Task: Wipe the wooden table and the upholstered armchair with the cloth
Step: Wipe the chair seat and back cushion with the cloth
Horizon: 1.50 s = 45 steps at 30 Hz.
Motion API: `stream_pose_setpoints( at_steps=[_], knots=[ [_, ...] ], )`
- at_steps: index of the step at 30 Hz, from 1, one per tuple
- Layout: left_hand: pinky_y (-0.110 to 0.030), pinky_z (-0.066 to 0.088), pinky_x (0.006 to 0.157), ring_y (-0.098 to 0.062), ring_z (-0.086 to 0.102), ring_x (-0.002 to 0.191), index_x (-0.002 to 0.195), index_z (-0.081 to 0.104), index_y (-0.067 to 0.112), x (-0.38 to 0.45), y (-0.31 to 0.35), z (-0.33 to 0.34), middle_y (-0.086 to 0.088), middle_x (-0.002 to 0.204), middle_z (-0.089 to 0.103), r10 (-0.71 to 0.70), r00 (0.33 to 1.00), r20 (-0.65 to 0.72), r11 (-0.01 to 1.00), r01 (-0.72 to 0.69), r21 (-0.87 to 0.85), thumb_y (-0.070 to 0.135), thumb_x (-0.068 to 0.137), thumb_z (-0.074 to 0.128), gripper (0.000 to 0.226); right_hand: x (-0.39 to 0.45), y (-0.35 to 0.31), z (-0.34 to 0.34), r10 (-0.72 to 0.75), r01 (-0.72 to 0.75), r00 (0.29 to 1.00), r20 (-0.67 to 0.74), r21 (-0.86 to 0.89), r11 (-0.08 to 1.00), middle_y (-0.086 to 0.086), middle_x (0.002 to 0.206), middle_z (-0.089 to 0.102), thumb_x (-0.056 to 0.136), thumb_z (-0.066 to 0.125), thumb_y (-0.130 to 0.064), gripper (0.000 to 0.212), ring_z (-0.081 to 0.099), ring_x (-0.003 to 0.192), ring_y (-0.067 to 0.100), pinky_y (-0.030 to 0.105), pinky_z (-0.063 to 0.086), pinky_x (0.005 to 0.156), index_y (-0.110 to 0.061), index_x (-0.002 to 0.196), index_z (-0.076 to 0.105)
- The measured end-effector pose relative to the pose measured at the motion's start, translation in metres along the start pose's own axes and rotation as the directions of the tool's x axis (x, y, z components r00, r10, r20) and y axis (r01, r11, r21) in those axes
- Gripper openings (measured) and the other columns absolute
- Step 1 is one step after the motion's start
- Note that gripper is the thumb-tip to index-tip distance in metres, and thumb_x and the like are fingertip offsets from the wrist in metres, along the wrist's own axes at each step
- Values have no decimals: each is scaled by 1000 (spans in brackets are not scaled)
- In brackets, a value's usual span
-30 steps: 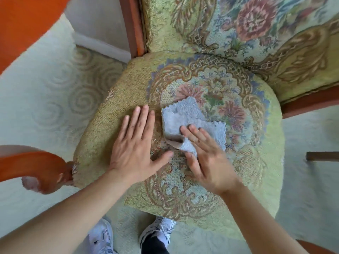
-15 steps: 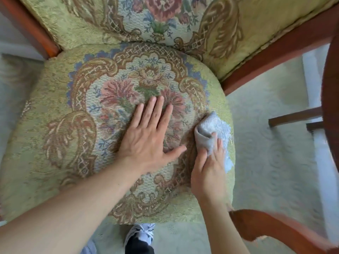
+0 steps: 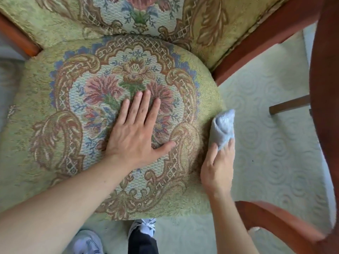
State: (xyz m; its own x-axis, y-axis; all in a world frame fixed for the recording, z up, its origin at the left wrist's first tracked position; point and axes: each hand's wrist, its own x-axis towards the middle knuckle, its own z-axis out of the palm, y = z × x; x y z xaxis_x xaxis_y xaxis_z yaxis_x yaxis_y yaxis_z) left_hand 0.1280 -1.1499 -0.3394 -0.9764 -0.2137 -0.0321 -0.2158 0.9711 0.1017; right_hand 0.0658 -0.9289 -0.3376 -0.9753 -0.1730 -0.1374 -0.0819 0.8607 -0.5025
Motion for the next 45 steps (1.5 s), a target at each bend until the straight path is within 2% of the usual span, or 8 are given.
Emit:
stream_pose_setpoints(
  at_steps=[3, 8, 16, 24, 30, 34, 40, 45],
  knots=[
    [-53, 8, 125, -30, -9, 156, 161, -1, 8, 0, 0, -1, -19, 167, -9, 2, 1000, 7, 1000, -2, 0, 85, 88, 11, 106, -50, -1, 5, 110, -110, 994, -4, -82, 991, 8, 165, 17, 99, 12, -35, 63, 5, 152, 30, 43, 0, 123, -12, 157, 23],
    [-53, 5, 125, -30, -12, 155, 160, -5, 9, -1, 2, -1, -18, 167, -12, -13, 1000, 19, 1000, 12, 12, 83, 89, 8, 104, -48, -28, 19, 118, -112, 991, 55, -107, 988, 0, 167, 2, 100, 10, -31, 61, -8, 152, 31, 38, -15, 118, -16, 158, 19],
    [-52, 6, 125, -28, -10, 156, 161, -5, 11, -2, 2, -1, -16, 168, -10, -24, 1000, 11, 1000, 24, -11, 83, 89, 11, 103, 67, -66, 11, -39, 48, 991, 125, -68, 997, 7, 167, 6, 108, 16, -25, 47, 2, 151, 38, 54, -1, 119, -12, 142, 45],
    [-49, 1, 126, -27, -12, 156, 161, -5, 11, -10, 1, -4, -15, 168, -11, -3, 999, 44, 999, 5, -37, 80, 90, 12, 101, -42, -22, 13, -175, 174, 978, 116, 22, 985, -5, 165, 1, 105, 14, -32, 54, -9, 153, 28, 48, -6, 123, -24, 158, 15],
    [-48, 3, 126, -25, -14, 155, 161, -5, 11, -24, -4, -3, -13, 168, -12, 29, 998, 49, 999, -26, -47, 76, 93, 15, 96, -128, -14, 26, -202, 204, 967, 158, 2, 979, -9, 167, -4, 107, 7, -43, 57, -11, 153, 28, 52, -1, 121, -21, 159, 14],
    [-49, 6, 126, -24, -9, 156, 161, -4, 11, -30, -8, -4, -11, 169, -9, 51, 998, 44, 997, -49, -55, 74, 93, 18, 95, -86, -35, 29, -225, 235, 962, 152, -45, 971, -3, 166, 3, 105, 9, -41, 57, -8, 153, 33, 57, 3, 121, -21, 158, 14],
    [-48, 7, 127, -23, -8, 156, 161, -3, 10, -34, -12, -3, -9, 169, -10, 60, 997, 52, 997, -57, -55, 74, 95, 21, 95, 46, -91, 33, -245, 262, 955, 168, -89, 961, -3, 167, 6, 105, 13, -35, 55, -3, 152, 36, 52, -1, 121, -22, 159, 15],
    [-48, 12, 125, -19, -3, 157, 162, 1, 18, -32, -39, -11, -1, 170, -4, 144, 982, 120, 989, -145, 0, 79, 94, 17, 93, 71, -105, 31, -238, 266, 947, 215, -111, 958, -5, 167, 4, 108, 16, -30, 51, -8, 152, 30, 49, -4, 121, -14, 153, 31]
  ],
)
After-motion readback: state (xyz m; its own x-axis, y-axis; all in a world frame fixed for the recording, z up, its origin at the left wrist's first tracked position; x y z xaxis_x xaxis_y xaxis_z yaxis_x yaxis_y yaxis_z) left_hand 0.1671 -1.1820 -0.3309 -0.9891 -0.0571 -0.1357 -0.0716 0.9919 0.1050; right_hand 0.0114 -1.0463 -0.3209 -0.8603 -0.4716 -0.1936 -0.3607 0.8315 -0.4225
